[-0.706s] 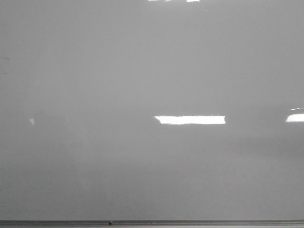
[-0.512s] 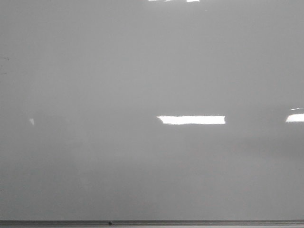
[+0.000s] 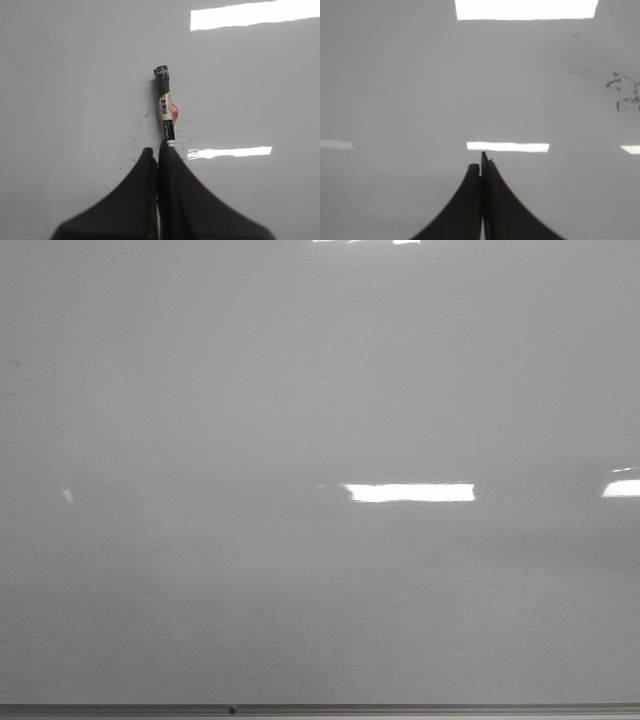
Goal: Write number 9 on whiteboard
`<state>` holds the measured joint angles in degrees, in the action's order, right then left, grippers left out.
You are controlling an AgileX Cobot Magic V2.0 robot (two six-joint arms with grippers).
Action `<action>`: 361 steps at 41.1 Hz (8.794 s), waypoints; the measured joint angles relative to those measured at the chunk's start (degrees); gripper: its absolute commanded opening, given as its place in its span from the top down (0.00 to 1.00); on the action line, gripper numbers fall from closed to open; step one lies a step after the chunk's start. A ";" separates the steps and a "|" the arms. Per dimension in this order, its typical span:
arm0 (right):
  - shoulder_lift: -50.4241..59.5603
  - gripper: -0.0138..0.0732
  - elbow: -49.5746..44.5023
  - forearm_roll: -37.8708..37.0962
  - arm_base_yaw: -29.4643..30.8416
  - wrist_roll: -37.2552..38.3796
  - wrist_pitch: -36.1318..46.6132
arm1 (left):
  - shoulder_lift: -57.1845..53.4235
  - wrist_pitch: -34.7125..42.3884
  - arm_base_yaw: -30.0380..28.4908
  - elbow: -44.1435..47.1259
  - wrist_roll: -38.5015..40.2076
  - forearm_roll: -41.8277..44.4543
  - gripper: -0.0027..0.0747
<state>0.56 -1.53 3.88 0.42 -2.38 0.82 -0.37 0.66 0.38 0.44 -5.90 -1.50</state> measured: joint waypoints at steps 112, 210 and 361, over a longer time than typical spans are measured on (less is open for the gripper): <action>-34.44 0.12 34.30 0.00 0.00 -1.58 -34.82 | 77.59 -13.48 0.27 -45.54 0.00 -2.47 0.20; -59.77 0.12 50.14 16.99 -25.97 -44.82 -52.78 | 80.88 -47.53 45.43 -58.72 -36.97 -5.33 0.99; -83.41 0.91 68.17 11.46 -17.69 -17.01 -40.52 | 59.75 -42.42 34.88 -52.59 -28.58 -5.58 0.45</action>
<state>-82.85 66.64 15.35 -17.27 -19.39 -39.71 59.38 -41.76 35.26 -52.16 -34.48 -7.08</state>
